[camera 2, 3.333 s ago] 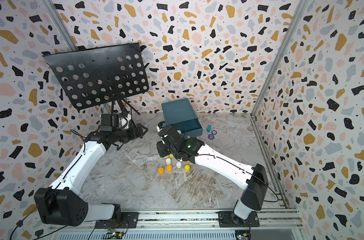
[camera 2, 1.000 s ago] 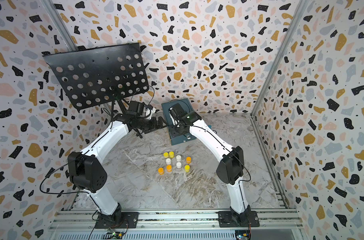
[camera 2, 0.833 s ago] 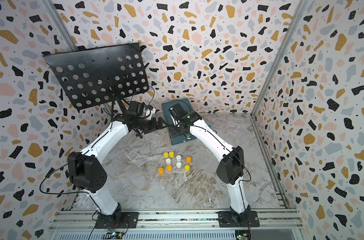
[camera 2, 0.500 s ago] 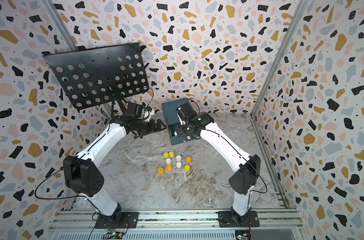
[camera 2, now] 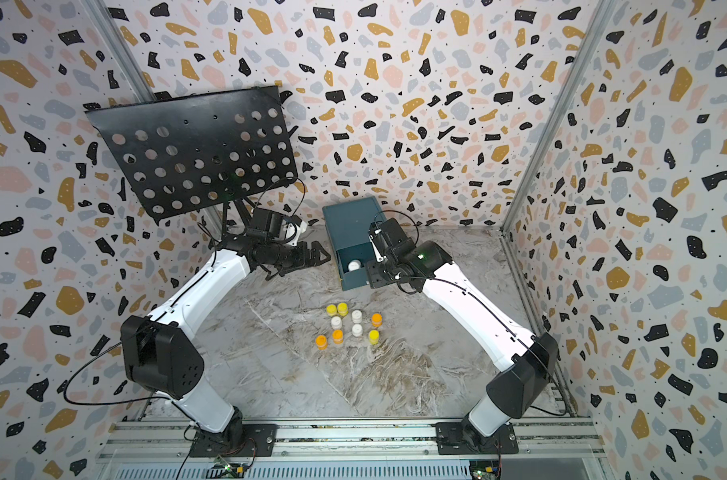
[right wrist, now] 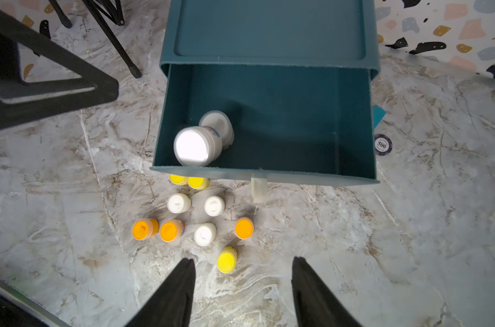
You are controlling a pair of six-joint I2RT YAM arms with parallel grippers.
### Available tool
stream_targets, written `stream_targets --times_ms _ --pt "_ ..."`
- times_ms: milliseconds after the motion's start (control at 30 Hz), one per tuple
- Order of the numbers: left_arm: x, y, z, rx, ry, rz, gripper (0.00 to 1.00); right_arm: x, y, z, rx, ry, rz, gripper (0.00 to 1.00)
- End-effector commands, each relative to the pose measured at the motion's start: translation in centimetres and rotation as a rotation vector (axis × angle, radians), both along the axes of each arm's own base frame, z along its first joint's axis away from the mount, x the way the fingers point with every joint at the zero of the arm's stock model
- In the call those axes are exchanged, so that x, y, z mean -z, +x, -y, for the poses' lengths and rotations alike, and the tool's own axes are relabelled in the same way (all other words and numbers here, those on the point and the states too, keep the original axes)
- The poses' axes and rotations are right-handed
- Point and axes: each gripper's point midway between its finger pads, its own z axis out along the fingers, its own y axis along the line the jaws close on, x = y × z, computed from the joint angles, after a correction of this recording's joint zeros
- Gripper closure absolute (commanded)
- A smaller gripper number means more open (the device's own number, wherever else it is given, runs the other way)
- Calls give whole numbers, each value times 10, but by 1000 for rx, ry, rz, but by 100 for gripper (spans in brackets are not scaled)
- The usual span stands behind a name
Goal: Put the paint cans in the drawer according to color
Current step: Place the paint can in the drawer.
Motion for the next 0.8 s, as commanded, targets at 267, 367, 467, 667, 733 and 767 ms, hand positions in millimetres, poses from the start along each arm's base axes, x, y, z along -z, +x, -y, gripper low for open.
stream_targets --times_ms 267,367,467,667,733,767 --pt "-7 0 -2 7 -7 38 0 -5 51 -50 -44 53 -28 42" --pt "-8 0 -2 9 -1 41 0 6 57 -54 -42 36 -56 42" --pt "-10 -1 -2 8 -3 47 0 17 60 -57 -39 30 -76 42" --pt "-11 -1 -3 8 -1 48 0 31 64 -59 -31 10 -98 43" --pt "-12 -2 -4 7 0 52 0 35 65 -58 -25 0 -99 44" --pt "-12 -2 -3 8 0 53 0 36 66 -59 -27 -2 -100 44"
